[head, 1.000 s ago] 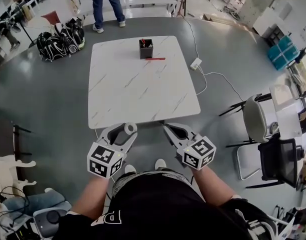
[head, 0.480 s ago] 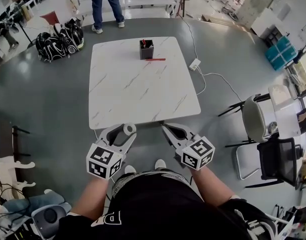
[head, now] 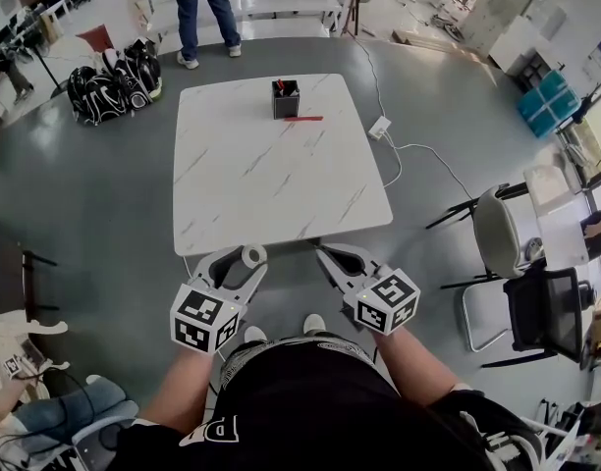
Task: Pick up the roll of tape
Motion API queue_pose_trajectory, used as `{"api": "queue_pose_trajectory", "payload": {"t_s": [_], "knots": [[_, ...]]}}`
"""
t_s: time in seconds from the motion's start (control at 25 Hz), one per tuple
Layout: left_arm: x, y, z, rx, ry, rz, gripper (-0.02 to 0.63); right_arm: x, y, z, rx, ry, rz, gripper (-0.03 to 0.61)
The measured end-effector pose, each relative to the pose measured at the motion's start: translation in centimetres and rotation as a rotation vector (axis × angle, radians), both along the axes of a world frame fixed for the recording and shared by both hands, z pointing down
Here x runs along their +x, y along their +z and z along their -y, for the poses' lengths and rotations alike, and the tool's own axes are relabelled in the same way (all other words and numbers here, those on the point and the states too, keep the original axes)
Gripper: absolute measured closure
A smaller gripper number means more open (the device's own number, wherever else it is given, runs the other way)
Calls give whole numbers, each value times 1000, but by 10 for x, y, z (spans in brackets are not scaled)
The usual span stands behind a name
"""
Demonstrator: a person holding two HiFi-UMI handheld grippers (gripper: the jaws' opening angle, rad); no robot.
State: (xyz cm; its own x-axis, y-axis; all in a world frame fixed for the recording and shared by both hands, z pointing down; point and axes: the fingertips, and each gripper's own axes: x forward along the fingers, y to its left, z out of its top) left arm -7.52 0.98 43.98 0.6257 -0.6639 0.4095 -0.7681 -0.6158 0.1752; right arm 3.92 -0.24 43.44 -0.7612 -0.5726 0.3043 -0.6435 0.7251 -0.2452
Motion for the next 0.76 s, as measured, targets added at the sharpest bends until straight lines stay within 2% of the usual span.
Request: {"api": "queue_pose_trajectory", "payload": {"t_s": [0.76], "knots": [[1,-4,-9,7,7,8,405,0,0,-13,-7,-19,-16,574]]}}
